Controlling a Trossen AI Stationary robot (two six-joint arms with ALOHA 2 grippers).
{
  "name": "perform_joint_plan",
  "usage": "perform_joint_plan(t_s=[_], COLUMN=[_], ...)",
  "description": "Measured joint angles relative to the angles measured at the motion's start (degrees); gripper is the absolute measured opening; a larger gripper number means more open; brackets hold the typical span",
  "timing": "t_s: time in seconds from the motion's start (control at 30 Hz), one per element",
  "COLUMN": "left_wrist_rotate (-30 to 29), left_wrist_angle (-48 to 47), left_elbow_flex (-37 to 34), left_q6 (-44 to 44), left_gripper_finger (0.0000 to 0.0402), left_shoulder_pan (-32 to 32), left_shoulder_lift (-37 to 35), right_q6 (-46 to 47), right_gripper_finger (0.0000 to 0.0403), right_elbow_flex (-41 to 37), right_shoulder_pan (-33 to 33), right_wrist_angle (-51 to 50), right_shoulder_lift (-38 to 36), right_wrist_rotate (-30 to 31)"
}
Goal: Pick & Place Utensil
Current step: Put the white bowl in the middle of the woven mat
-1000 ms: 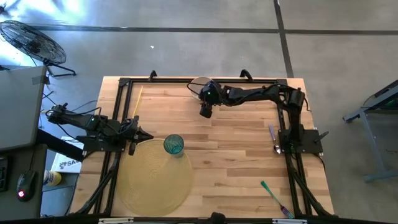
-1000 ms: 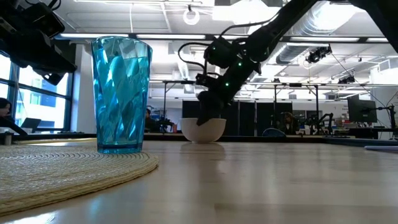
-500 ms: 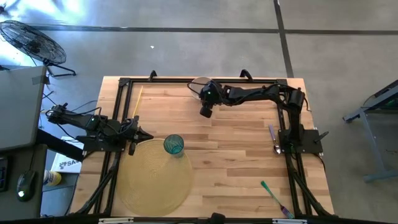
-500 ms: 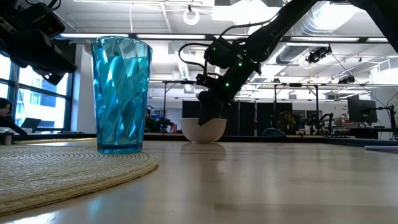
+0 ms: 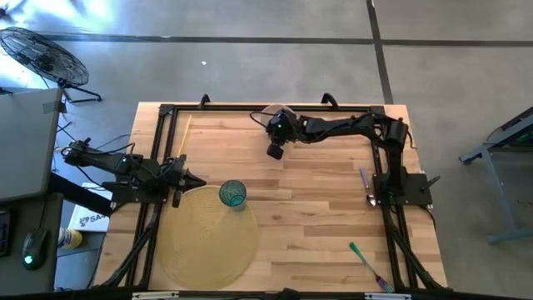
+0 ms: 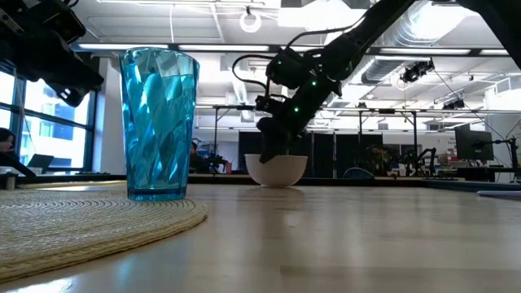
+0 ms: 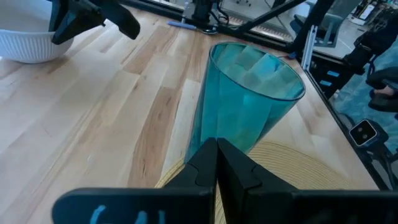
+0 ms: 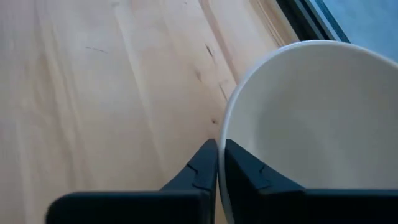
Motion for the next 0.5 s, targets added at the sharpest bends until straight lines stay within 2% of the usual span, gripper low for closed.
perform_joint_plan(t_s=[0.1, 0.33, 0.5], left_wrist_rotate=[0.00, 0.00, 0.09], left_wrist_angle=[0.03, 0.20, 0.20], left_elbow_flex=[0.00, 0.00, 0.00], left_q6=[0.01, 0.01, 0.01], left_gripper_finger=[0.0001, 0.0001, 0.0001], left_shoulder_pan=[-0.01, -0.01, 0.00], left_shoulder_lift=[0.02, 0.02, 0.00], right_q6=[-0.05, 0.00, -0.31], right_gripper_finger=[0.0007, 0.0019, 0.0006], right_elbow_flex=[0.17, 0.17, 0.14], right_shoulder_pan=[0.84, 3.64, 6.53], right_wrist_angle=[0.11, -0.87, -4.25], right_shoulder_lift=[-0.06, -1.39, -3.59], right_wrist_rotate=[0.12, 0.70, 4.74])
